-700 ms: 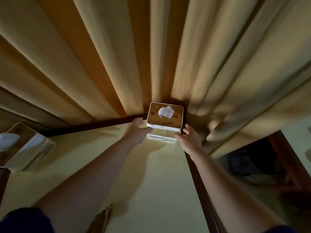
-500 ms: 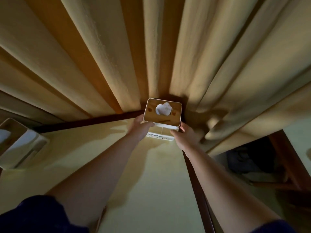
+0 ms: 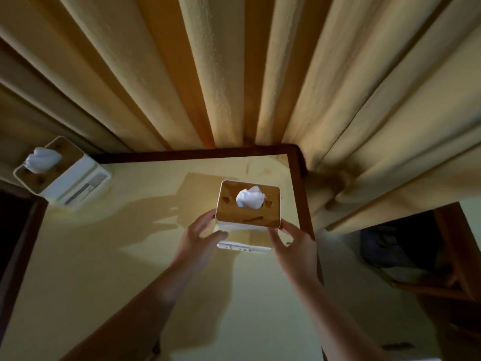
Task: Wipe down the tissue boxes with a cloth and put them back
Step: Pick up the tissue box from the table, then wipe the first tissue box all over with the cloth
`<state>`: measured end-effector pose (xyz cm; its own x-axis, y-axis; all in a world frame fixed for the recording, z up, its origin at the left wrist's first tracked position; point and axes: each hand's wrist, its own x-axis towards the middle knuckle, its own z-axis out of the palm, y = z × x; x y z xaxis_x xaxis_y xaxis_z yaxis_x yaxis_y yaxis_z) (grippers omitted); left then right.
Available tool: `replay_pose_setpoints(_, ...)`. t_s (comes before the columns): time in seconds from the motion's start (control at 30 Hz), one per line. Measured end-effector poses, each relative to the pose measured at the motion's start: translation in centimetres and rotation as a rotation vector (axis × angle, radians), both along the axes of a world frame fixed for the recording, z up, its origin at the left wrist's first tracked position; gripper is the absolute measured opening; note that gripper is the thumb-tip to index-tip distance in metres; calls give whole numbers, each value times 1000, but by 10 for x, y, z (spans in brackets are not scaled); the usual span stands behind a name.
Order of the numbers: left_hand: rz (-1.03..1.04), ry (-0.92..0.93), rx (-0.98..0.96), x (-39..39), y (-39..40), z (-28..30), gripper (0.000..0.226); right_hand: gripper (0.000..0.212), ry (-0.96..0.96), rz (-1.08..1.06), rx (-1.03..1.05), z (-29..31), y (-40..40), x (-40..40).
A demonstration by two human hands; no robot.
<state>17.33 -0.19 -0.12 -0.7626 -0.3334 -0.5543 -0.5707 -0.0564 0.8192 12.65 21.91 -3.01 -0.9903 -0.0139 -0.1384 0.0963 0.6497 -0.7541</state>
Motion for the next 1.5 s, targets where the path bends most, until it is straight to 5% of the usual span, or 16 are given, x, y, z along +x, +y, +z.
replay_pose_setpoints(0.3,-92,15,19,161,-19,-3,66,49,-95,41,-58,-4,3,139)
replay_pose_setpoints(0.77,-342,-13,-247,208,-33,-27,62,56,-59,49,30,-4,1,171)
replay_pose_setpoints(0.87,-287,-56,-333,220,-57,-31,48,47,81,40,-5,13,-18,175)
replay_pose_setpoints(0.97,-182,-134,-470,237,-89,-39,25,30,168,255,-50,25,-49,185)
replay_pose_setpoints(1.1,-144,-251,-506,238,-130,-50,2,27,68,519,-61,29,-111,206)
replay_pose_setpoints(1.17,-126,-305,-491,224,-145,-53,8,29,26,609,0,23,-144,218)
replay_pose_setpoints(1.37,-267,-321,-511,192,-153,-72,37,37,-104,474,100,-17,-223,226)
replay_pose_setpoints(1.5,-452,-278,-628,209,-152,-82,19,50,-296,517,256,-36,-243,221)
